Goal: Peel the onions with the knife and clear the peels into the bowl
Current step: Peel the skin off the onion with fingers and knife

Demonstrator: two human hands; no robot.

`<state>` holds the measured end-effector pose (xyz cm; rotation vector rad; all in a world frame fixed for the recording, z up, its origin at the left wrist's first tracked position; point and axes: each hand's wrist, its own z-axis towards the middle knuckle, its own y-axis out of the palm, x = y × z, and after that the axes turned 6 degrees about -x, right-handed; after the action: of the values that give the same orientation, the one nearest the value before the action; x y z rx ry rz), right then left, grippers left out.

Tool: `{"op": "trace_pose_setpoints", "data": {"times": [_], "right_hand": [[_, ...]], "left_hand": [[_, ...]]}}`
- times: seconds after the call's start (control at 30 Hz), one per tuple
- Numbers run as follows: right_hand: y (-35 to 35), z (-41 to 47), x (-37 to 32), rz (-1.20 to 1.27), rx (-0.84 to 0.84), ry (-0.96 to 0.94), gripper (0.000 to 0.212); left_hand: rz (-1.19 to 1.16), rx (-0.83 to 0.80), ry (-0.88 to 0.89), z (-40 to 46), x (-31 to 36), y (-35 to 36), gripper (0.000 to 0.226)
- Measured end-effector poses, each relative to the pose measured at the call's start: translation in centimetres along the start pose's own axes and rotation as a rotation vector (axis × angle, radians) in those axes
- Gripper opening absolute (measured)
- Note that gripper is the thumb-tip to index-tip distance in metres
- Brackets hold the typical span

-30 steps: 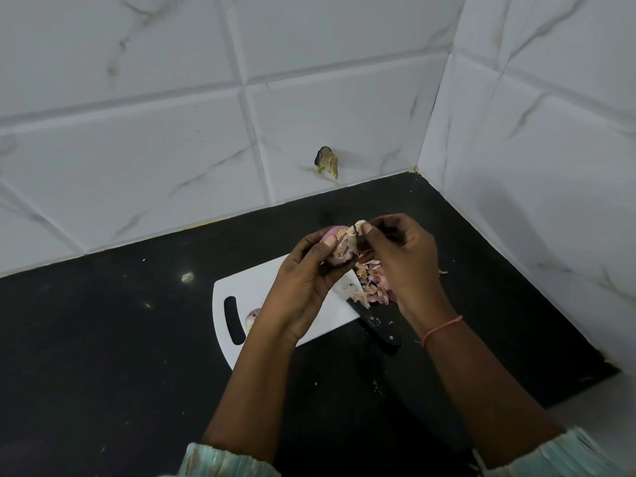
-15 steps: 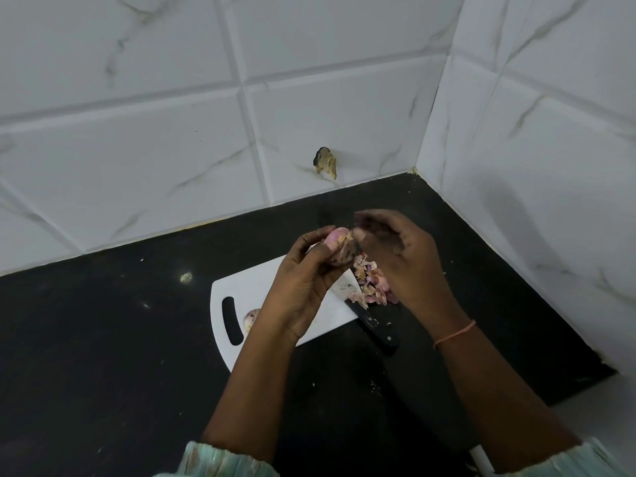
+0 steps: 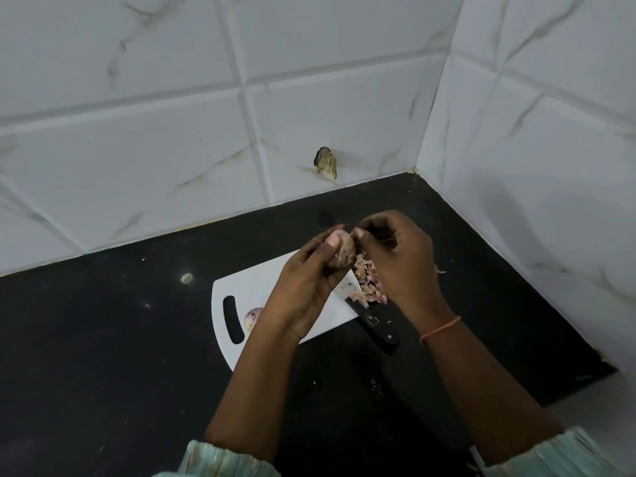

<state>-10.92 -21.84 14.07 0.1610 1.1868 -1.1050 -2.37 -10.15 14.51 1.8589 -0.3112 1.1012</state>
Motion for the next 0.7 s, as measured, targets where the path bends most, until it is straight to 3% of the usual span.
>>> {"op": "trace_pose_setpoints", "data": {"times": [0.07,0.2,0.27,0.33,0.57,0.7], "right_hand": [[-0.5,0.3,1.6,-0.060,0.063,0.062,0.009],[-1.6,0.8,4.8,-0.397,-0.123,0.230,0.029],[-2.0,0.6,5.2,-0.455,-0.079,0.221,0.023],[-2.1,0.5,4.7,-0.445,-0.032,0.164,0.008],[-0.7,-1.2,-0.9,0.011,-0.112,-0.085,0.016],[0.0,-1.3,-1.2,-0.032,-0.102,-0.146,0.007]], "left_hand": [[-0.048,-0.004,-0.012,0.1,0.1,0.1,0.046],[-0.177,-0.029,-0.050,0.2,0.1,0.2,0.045],[-0.130,-0.027,-0.076,0.2,0.0,0.2,0.050],[-0.063,0.011,-0.094,0.2,0.0,0.3,0.053],[0.027,0.034,-0.073,0.3,-0.5,0.4,0.060],[0.028,0.038,-0.062,0.3,-0.3,0.3,0.051]]}}
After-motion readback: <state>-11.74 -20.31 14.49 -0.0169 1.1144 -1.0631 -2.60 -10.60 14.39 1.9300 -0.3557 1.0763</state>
